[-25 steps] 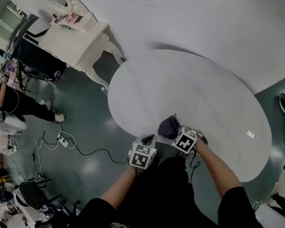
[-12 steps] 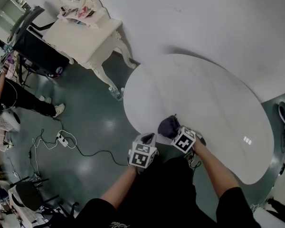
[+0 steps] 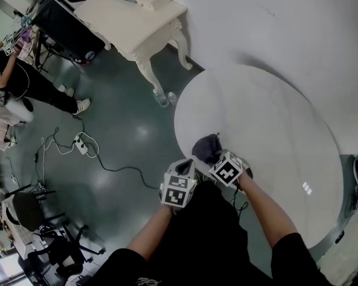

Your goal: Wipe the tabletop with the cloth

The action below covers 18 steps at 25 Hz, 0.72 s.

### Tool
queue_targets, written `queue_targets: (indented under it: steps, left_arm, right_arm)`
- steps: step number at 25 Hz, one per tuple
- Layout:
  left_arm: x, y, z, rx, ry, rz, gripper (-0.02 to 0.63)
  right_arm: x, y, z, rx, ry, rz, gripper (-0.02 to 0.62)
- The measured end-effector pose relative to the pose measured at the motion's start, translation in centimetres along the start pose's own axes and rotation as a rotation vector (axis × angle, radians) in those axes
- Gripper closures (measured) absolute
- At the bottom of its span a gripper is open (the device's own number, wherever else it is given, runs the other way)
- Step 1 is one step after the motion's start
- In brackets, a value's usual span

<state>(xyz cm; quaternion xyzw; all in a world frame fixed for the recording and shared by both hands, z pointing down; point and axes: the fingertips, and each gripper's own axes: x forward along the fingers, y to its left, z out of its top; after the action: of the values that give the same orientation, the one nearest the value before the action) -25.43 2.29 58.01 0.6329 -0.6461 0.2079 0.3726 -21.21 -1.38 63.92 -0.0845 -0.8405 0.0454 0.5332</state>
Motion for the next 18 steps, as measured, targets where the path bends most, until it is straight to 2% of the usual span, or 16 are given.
queue_targets:
  steps: [3,6,12,18]
  left_arm:
    - [-0.5,1.0,-0.8,-0.034,0.000,0.046,0.600]
    - [-1.0,2.5,-1.2,-0.090,0.014,0.100,0.600]
    - [-0.4,3.7,-1.3,-0.172,0.030,0.186,0.600]
    - [-0.9,5.2,-2.2,-0.219,0.034,0.239,0.600]
  right_arm:
    - [1.3,0.2,2.2,-0.055,-0.009,0.012,0.538]
    - [2.4,-0.1,5.1,-0.080,-0.034,-0.010,0.538]
    - [4.6,-3.3,9.0,-0.029,-0.116,-0.035,0.538]
    - [6.4,-4.0,12.7,-0.066,-0.156,-0.013,0.538]
